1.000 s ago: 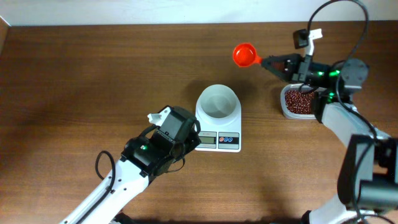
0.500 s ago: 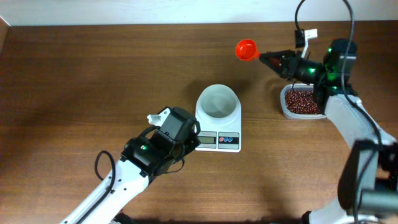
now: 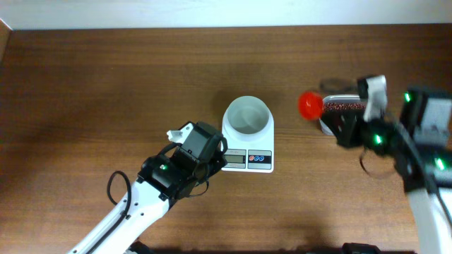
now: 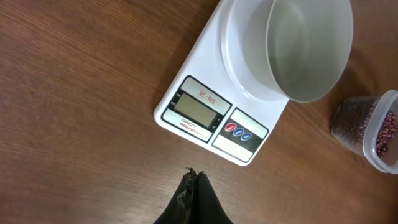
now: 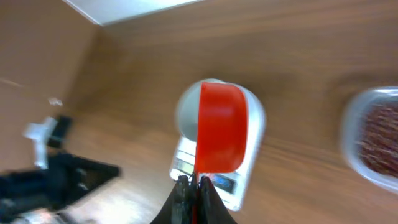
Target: Scoop and weigh 50g on scale
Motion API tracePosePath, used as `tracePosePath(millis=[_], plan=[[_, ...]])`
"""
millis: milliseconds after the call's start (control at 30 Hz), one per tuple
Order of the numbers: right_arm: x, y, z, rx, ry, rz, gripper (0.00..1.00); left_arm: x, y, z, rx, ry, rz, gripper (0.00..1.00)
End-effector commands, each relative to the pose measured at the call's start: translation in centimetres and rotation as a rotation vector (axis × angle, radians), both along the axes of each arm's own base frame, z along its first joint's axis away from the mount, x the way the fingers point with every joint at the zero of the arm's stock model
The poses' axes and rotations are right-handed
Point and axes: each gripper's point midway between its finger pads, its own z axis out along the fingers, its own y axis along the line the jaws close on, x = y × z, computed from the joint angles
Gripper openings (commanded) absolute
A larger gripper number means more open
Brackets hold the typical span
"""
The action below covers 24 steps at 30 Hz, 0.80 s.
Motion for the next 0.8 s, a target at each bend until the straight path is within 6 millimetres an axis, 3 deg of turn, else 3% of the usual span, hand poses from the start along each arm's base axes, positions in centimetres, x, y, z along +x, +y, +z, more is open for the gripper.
tracePosePath(millis=[0,133,267,400,633,767], plan=[[-2.9,-3.2,0.4,-0.233,-0.067,-0.11,0.04,0.2,0.4,-0.1,0.044,-0.023,-0.023,0.0],[-6.9,-3.1,2.0,-0.246,-0.132,-0.129,0.04,0.6,0.2,0.1,0.117,-0.085,-0.184,0.0],[-8.4,-2.9,2.8,-0.243,-0.175,-0.135,0.04,1.1,-0.8,0.8,0.197,-0.188,-0.414,0.0],[-9.3,-2.8,1.8,-0.241,-0.119,-0.126,0.04,0.8,-2.7,1.2,0.219,-0.255,-0.561,0.0],[-9.2,-2.8,1.0,-0.24,-0.071,-0.121,0.04,0.7,-9.0,1.5,0.167,-0.389,-0.697,0.0],[-8.8,-2.9,0.5,-0.239,-0.043,-0.118,0.04,1.0,-12.3,-0.5,0.152,-0.404,-0.745,0.0]])
